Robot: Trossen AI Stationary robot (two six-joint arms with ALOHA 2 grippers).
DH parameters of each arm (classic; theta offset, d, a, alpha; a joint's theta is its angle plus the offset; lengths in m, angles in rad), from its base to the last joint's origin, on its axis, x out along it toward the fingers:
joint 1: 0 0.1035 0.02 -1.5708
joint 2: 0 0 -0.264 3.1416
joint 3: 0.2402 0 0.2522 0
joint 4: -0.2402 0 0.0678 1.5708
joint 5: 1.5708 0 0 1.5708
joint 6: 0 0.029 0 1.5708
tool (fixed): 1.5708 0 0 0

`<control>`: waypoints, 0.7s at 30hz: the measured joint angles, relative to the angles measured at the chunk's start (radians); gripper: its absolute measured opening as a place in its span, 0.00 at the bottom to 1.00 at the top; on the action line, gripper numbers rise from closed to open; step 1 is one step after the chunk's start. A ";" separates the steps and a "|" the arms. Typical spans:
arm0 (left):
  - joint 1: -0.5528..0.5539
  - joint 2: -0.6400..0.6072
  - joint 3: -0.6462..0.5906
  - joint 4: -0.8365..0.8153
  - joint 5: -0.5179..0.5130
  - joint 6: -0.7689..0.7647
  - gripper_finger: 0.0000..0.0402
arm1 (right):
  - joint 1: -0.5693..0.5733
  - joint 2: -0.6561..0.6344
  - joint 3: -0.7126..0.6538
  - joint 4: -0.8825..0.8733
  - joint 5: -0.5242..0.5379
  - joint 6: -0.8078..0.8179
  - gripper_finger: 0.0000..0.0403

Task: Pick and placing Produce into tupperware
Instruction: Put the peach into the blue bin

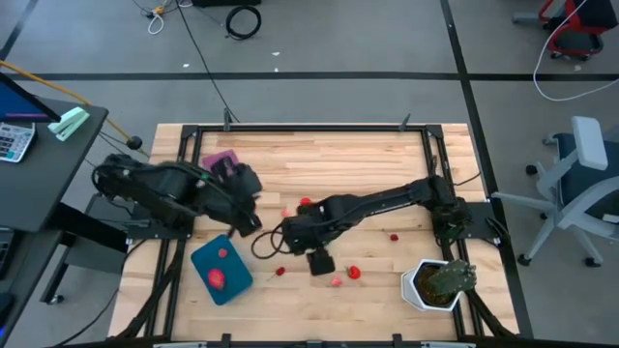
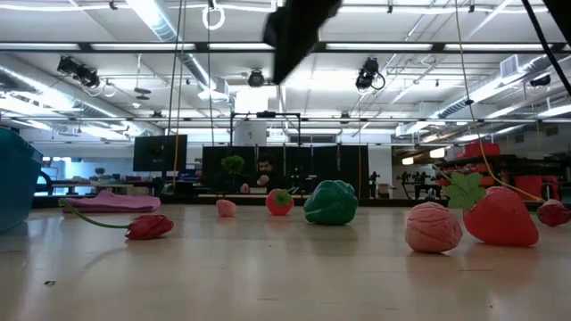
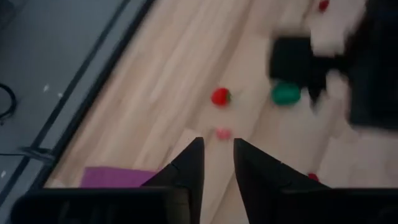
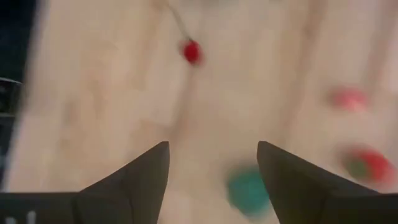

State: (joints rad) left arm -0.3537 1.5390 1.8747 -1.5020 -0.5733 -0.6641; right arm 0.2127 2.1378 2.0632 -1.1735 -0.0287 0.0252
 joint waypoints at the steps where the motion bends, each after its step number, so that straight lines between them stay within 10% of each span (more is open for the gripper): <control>1: 0.003 0.010 -0.028 -0.006 0.008 -0.007 0.25 | 0.000 -0.013 0.000 -0.045 0.030 0.017 0.61; 12: 0.034 -0.001 -0.419 0.024 0.041 -0.185 0.26 | 0.000 -0.291 0.000 -0.395 0.365 0.296 0.53; 21: 0.143 -0.002 -0.741 0.693 0.299 0.105 0.24 | 0.000 -0.540 0.000 -0.393 0.578 0.491 0.51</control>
State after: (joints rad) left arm -0.2107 1.5367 1.1336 -0.8092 -0.2739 -0.5593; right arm 0.2127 1.5976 2.0632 -1.5667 0.5495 0.5163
